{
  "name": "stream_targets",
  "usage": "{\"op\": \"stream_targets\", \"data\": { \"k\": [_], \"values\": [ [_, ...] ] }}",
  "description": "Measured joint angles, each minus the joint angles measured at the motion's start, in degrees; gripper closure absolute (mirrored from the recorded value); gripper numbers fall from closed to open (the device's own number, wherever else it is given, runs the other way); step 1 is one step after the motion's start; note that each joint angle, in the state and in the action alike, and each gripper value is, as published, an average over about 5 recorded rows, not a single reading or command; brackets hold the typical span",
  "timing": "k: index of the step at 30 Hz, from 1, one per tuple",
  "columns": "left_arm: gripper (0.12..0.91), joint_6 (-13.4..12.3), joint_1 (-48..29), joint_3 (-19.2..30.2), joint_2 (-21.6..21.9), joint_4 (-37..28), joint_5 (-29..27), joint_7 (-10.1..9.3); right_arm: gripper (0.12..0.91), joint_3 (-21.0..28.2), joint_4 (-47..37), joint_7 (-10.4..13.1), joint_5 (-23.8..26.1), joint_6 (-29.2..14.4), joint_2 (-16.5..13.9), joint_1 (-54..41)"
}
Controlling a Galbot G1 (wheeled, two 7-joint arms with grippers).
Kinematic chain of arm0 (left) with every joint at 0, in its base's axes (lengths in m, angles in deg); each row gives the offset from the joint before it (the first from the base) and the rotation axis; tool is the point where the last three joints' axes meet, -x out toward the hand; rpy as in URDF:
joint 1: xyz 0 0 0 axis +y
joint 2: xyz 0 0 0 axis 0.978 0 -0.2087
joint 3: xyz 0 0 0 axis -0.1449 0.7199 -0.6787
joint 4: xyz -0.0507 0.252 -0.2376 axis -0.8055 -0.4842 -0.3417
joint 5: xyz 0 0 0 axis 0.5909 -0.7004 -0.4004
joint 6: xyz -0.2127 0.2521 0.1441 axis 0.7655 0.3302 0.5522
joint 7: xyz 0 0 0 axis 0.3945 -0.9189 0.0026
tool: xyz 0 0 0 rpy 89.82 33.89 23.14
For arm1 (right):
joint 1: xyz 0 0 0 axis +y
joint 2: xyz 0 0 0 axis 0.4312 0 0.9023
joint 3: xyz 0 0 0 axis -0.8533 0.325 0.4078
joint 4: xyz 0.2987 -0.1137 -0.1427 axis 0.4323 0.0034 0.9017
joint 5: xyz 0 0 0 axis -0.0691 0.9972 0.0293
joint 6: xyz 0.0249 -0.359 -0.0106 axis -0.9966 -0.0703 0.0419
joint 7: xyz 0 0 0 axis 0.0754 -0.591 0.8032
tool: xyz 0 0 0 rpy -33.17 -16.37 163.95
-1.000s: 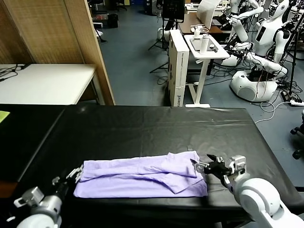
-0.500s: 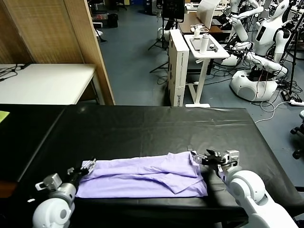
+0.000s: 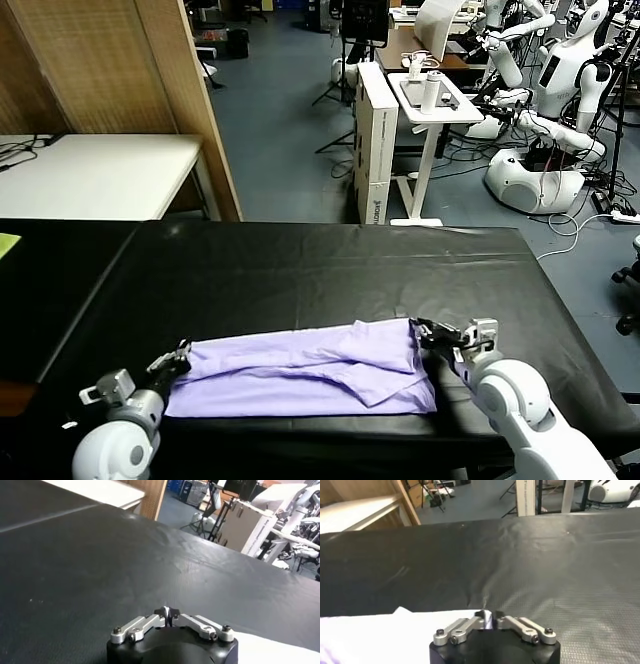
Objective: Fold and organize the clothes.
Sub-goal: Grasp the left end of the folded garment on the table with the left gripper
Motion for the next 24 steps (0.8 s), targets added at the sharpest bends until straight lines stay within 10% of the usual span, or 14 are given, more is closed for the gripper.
{"op": "stream_targets", "data": {
  "k": [14,20,24],
  "values": [
    [0.863,-0.5,-8.3,2.7,2.9,-5.5,0.0,1.17,0.877,0.0,-3.3,-1.7,1.6,-2.4,4.2,-2.0],
    [0.847,-1.0,-8.4,2.4,3.8,-5.9,-0.2,1.86,0.602,-0.9,-1.0,-4.6,0.0,-3.5,3.1,-0.7],
    [0.659,-1.3,-7.9,1.7,4.4,-5.8,-0.3,1.91,0.375,-1.9,2.2,-5.0,-1.0,-3.7,1.3,0.6]
  ]
}}
